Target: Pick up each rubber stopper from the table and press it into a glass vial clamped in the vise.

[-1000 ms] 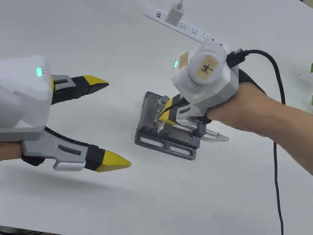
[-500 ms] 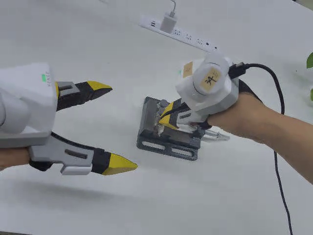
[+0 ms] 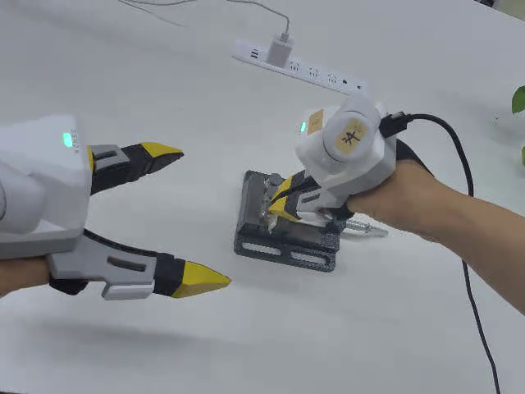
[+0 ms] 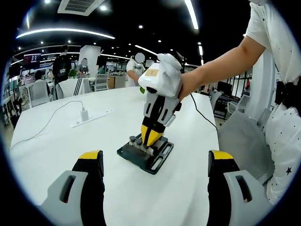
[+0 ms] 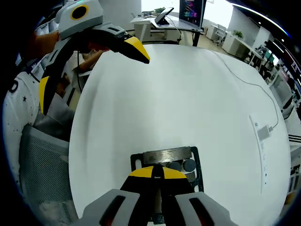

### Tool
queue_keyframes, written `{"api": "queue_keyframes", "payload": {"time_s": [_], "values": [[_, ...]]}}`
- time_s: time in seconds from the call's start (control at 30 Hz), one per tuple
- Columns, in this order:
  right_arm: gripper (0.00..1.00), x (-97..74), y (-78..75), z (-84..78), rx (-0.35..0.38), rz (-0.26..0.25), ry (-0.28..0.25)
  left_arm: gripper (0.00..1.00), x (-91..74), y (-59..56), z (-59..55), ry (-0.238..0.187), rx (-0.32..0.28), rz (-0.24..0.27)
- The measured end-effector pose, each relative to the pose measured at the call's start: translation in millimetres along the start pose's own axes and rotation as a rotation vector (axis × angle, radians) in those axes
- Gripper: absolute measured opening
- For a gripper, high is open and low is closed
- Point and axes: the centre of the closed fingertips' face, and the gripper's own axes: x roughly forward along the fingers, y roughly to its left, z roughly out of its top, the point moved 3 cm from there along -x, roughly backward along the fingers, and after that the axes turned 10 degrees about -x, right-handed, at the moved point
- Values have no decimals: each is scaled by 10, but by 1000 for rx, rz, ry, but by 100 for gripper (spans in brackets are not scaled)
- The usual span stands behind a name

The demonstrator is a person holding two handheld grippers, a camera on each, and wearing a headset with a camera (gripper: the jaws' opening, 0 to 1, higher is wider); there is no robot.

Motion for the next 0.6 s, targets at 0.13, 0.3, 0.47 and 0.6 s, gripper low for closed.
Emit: {"api": "queue_keyframes", "payload": {"time_s": [0.13,0.3,0.47,0.6], "values": [[0,-7,3,-5,19,-9,-17,91,-14,-9,-16,9,5,3],[3,-36,22,-1,45,-25,-38,91,-46,-21,-25,14,9,10],[5,-140,50,3,63,-47,-77,92,-66,-33,-30,21,14,19],[7,-266,82,-27,77,-77,-111,93,-64,-60,-70,46,41,16]]}}
